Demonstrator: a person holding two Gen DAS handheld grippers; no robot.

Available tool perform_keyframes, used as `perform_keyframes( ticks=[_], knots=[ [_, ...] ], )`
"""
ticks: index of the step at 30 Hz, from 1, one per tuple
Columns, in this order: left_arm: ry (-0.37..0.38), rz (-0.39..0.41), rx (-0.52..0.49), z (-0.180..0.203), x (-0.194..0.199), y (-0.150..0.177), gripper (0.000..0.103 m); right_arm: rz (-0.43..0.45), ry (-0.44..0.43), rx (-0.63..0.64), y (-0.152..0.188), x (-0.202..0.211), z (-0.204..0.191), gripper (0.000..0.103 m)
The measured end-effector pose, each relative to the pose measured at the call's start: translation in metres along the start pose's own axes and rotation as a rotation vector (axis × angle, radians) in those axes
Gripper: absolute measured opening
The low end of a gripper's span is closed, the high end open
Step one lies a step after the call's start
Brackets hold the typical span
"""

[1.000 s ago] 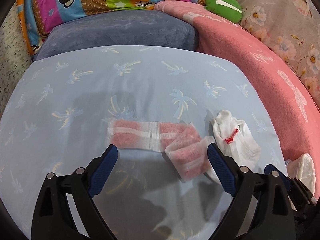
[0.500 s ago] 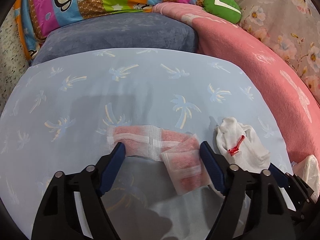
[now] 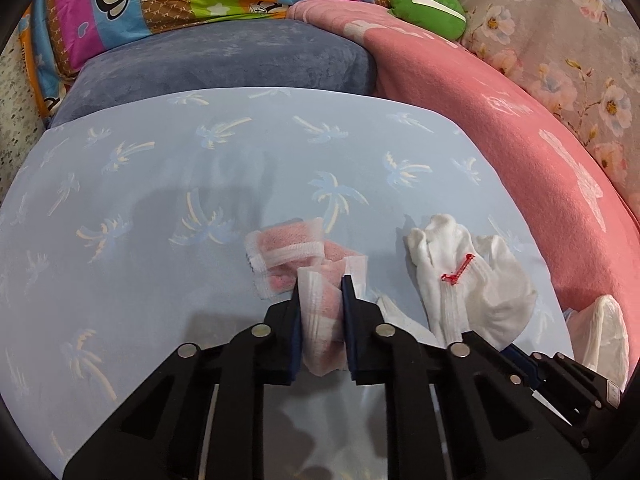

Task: Collect trash
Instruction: 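Grasp the pink packet with the left tool while the right tool grasps the white sock, then carry the pink packet and white sock over the white bin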

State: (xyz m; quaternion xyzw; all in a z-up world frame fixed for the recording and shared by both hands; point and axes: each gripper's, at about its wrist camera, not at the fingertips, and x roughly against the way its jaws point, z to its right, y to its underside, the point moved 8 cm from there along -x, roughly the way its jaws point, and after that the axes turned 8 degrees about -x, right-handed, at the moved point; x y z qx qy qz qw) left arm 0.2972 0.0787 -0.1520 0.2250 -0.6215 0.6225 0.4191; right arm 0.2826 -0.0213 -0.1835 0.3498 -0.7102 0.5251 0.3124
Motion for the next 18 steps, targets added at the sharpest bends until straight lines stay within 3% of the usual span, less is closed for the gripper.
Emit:
perform_keyframes(
  ticks=[8,18],
  knots=[
    [0.014,0.008,-0.012,0.019,0.02,0.006,0.013,0.032,-0.017,-0.036,0.007,0.041,0.013,0.007],
    [0.044,0.078,-0.067,0.067,0.066,0.002,0.013,0.132,-0.027,-0.086,0.0,0.113,0.039,0.007]
  ],
)
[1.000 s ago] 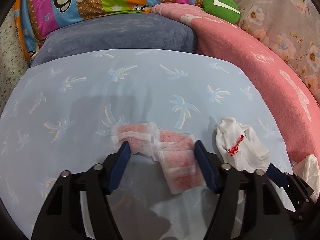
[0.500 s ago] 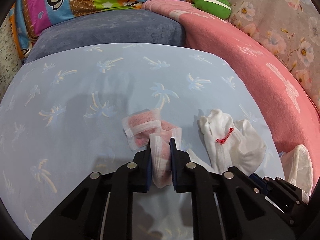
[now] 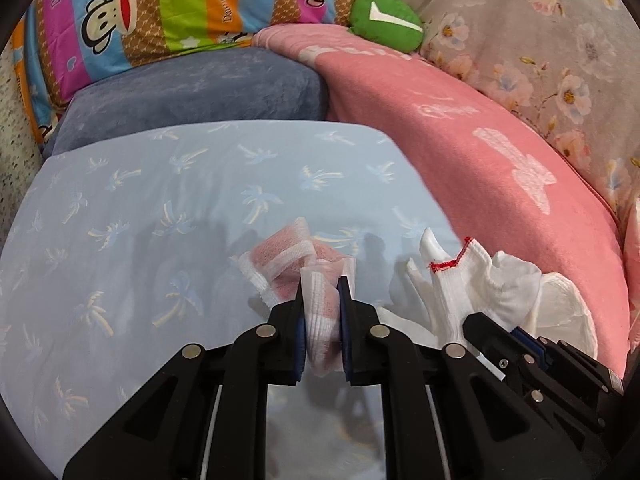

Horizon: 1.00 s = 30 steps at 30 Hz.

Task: Collect trash
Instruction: 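Carry the pink packet and white sock over the white bin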

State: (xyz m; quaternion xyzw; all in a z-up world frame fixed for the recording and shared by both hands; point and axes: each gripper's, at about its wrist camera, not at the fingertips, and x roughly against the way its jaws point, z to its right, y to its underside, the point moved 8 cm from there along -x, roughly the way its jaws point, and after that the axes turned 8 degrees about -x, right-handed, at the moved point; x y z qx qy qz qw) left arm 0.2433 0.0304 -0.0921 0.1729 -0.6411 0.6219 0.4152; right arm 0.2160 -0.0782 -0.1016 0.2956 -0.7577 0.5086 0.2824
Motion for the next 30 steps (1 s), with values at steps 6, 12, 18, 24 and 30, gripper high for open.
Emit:
perform_keyframes(
  ticks=[6,12,18,24,30],
  knots=[
    [0.021,0.037,-0.039,0.031,0.022,-0.005,0.013,0.057,-0.001,-0.03,-0.008,0.042,0.021,0.007],
    [0.041,0.066,-0.081,0.064,0.04,-0.007,0.013,0.113,0.009,-0.059,-0.013,0.083,0.049,0.007],
    [0.064,0.084,-0.123,0.097,0.053,-0.006,0.013,0.152,0.025,-0.089,-0.016,0.116,0.076,0.007],
    [0.084,0.094,-0.165,0.127,0.062,-0.002,0.013,0.185,0.042,-0.119,-0.016,0.142,0.102,0.007],
    [0.105,0.1,-0.207,0.154,0.068,0.002,0.013,0.212,0.058,-0.151,-0.013,0.163,0.127,0.007]
  ],
)
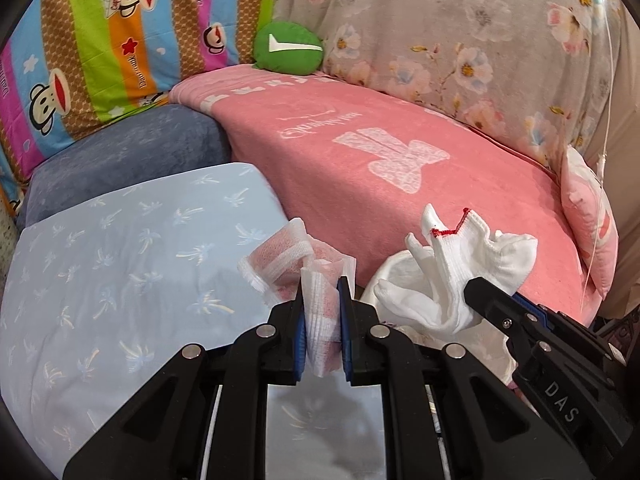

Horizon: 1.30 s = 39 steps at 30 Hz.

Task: Collect trash
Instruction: 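Carry the pink packet and white sock over the white bin, then open both tools to drop the packet and sock into the bin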

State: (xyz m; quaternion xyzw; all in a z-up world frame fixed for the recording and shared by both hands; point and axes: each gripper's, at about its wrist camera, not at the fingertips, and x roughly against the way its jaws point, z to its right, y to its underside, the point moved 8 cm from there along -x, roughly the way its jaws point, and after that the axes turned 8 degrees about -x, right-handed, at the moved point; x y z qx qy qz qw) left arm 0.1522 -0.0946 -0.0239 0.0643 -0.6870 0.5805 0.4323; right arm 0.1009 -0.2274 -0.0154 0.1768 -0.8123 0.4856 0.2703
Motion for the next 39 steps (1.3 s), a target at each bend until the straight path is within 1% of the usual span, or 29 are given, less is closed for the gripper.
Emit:
perform_keyframes(
  ticks=[6,15,23,39],
  knots=[
    [0.026,0.001,-0.035,0.027,0.001,-0.002,0.013,0.02,0.018,-0.023,-0.004,0.015,0.024,0.007],
    [0.053,-0.007,-0.073,0.056,0.001,-0.002,0.013,0.042,0.039,-0.061,-0.007,0.032,0.052,0.007],
    [0.075,-0.016,-0.106,0.078,-0.001,-0.002,0.014,0.057,0.049,-0.08,-0.008,0.042,0.067,0.007],
    [0.107,-0.047,-0.149,0.105,-0.009,0.003,0.015,0.07,0.07,-0.111,-0.012,0.05,0.092,0.008]
  ],
)
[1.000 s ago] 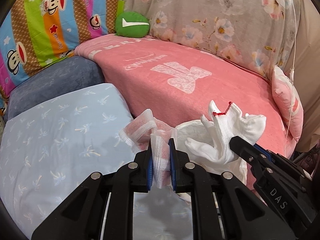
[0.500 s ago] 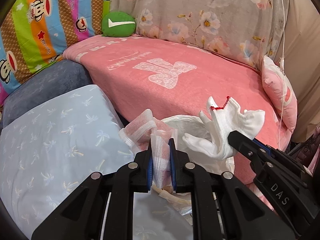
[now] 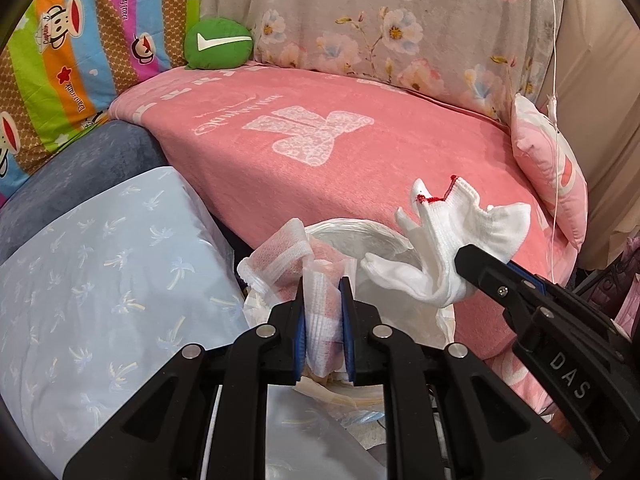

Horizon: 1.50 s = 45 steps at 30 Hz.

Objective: Collect trash

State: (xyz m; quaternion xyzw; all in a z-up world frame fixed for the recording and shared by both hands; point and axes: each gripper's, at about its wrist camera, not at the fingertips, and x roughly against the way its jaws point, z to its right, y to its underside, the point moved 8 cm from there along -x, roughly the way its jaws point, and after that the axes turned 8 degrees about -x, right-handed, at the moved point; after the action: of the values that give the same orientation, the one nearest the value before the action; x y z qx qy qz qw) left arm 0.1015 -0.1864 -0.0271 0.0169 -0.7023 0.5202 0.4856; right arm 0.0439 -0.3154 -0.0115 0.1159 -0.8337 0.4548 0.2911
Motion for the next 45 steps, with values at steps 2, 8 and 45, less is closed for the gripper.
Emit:
perform_keyframes(
  ticks=[2,8,45],
  knots=[
    [0.003,-0.004,-0.003,0.002,-0.002,0.0,0.016,0.001,0.004,-0.003,0.0,0.0,0.002,0.008],
    [0.003,0.001,-0.007,0.003,-0.004,-0.001,0.038,0.003,0.011,-0.007,-0.001,-0.001,0.006,0.009],
    [-0.212,0.018,0.046,-0.042,0.028,0.043,0.088,-0.018,0.091,0.145,0.036,0.012,-0.006,0.063]
  ],
)
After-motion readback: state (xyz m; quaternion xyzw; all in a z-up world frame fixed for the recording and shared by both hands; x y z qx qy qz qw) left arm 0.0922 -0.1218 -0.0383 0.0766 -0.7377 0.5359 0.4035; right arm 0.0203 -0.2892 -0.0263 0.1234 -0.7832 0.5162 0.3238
